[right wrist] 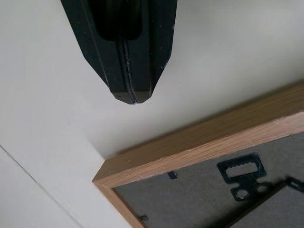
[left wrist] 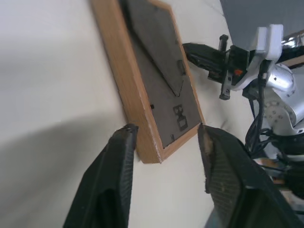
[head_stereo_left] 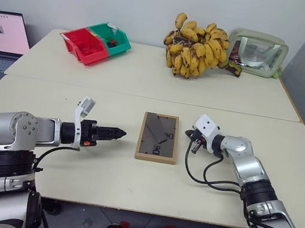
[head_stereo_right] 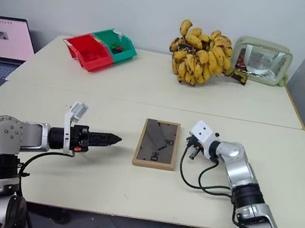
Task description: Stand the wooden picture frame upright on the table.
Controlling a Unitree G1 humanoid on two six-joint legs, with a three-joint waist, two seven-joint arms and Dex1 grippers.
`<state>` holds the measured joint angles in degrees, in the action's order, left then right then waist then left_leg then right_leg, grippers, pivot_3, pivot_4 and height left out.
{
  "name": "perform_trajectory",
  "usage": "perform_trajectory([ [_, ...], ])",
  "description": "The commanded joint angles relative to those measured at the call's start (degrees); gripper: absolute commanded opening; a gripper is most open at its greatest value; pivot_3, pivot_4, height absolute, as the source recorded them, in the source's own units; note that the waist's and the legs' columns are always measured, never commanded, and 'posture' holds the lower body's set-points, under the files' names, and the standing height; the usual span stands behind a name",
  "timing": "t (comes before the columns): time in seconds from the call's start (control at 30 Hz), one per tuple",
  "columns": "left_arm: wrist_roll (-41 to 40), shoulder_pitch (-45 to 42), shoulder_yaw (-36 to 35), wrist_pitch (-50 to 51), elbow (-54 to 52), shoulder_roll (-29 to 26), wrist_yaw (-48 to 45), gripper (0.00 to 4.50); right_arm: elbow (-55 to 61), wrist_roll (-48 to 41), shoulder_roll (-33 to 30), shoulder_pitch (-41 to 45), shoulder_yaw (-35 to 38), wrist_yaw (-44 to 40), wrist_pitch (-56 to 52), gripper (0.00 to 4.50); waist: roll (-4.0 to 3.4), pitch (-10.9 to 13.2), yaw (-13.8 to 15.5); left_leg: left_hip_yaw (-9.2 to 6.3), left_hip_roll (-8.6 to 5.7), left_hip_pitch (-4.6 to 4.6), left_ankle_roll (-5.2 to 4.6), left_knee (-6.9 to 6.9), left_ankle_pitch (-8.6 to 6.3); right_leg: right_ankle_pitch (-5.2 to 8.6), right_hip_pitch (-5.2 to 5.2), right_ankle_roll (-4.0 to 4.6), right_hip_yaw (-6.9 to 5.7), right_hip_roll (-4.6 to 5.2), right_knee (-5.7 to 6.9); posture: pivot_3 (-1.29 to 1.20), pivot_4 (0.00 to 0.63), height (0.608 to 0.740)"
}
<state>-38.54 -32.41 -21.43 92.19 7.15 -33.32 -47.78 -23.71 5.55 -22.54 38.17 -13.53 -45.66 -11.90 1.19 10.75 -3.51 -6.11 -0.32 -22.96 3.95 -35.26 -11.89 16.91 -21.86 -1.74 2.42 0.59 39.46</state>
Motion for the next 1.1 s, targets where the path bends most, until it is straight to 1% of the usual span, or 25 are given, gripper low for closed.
perform_trajectory([
  [0.03, -5.34, -0.48, 2.57, 0.31, -0.51, -1.20, 0.38, 3.27, 5.37, -0.49, -0.27, -1.44, 0.08, -0.14, -1.03, 0.00, 0.00, 0.00, 0.06, 0.01, 0.00, 0.01, 0.01, 0.00, 0.00, 0.00, 0.00, 0.00, 0.02, 0.02, 0.02, 0.00, 0.150, 0.740],
  [0.13, -5.06, 2.20, 6.51, -1.58, -2.33, -0.99, -1.00, 3.89, 7.59, -0.52, 0.63, -3.11, 0.33, 1.34, -2.62, 0.00, 0.00, 0.00, 0.12, 0.02, -0.02, 0.03, 0.04, 0.00, 0.03, 0.00, 0.00, 0.00, 0.03, 0.05, 0.05, 0.00, 0.150, 0.740],
  [0.23, -4.60, 3.19, 9.13, -4.40, -0.17, -0.46, -1.47, 4.48, 8.78, -0.09, 1.41, -4.34, -0.41, 2.11, -3.28, 0.00, 0.00, 0.00, 0.12, 0.05, -0.02, 0.06, 0.05, 0.02, 0.03, 0.00, 0.01, 0.00, 0.07, 0.13, 0.07, 0.00, 0.150, 0.740],
  [0.5, 0.56, -0.04, 14.18, -15.03, 12.26, 1.25, -0.53, 4.48, 8.26, 0.33, 3.51, -3.82, -0.94, 4.39, -4.23, 0.00, -0.09, -0.08, 0.33, 0.01, -0.07, 0.17, 0.07, 0.02, 0.04, 0.00, 0.10, 0.00, 0.02, 0.13, 0.12, 0.00, 0.150, 0.740],
  [0.57, 0.29, -1.39, 14.71, -15.95, 15.12, 1.97, -1.35, 4.48, 7.91, 0.41, 3.82, -3.87, -1.27, 4.67, -4.06, 0.00, -0.09, -0.11, 0.45, 0.01, -0.12, 0.21, 0.06, 0.00, 0.05, 0.00, 0.18, 0.00, 0.01, 0.13, 0.13, 0.00, 0.150, 0.740],
  [0.7, 0.54, -2.53, 17.41, -17.14, 17.34, 3.91, -1.93, 4.48, 7.22, 0.54, 4.51, -3.97, -2.06, 4.92, -3.72, 0.00, -0.14, -0.15, 0.47, 0.00, -0.14, 0.34, 0.06, -0.01, 0.05, 0.00, 0.32, -0.02, 0.00, 0.13, 0.13, 0.00, 0.150, 0.740],
  [0.8, -0.29, -2.94, 18.38, -16.44, 16.23, 5.84, -2.06, 4.48, 7.17, 0.65, 5.35, -3.51, -2.48, 5.17, -3.90, 0.00, -0.18, -0.27, 0.62, -0.02, -0.15, 0.49, 0.05, -0.01, 0.05, 0.00, 0.49, -0.03, -0.01, 0.13, 0.10, 0.00, 0.150, 0.740],
  [0.97, -2.02, -1.23, 19.14, -13.93, 10.60, 7.88, -1.65, 4.48, 7.04, 0.83, 7.10, -3.03, -2.00, 7.33, -4.82, 0.00, -0.18, -0.27, 0.62, -0.04, -0.15, 0.47, 0.05, -0.01, 0.05, 0.00, 0.49, -0.03, -0.01, 0.14, 0.08, 0.00, 0.150, 0.740],
  [1.1, -2.45, -0.15, 17.70, -13.26, 9.06, 9.76, 0.11, 4.48, 8.21, 0.62, 8.13, -3.83, -1.50, 8.94, -6.54, 0.00, -0.18, -0.27, 0.73, -0.04, -0.17, 0.42, 0.05, 0.01, 0.05, 0.00, 0.47, -0.02, -0.02, 0.19, 0.04, 0.00, 0.150, 0.740],
])
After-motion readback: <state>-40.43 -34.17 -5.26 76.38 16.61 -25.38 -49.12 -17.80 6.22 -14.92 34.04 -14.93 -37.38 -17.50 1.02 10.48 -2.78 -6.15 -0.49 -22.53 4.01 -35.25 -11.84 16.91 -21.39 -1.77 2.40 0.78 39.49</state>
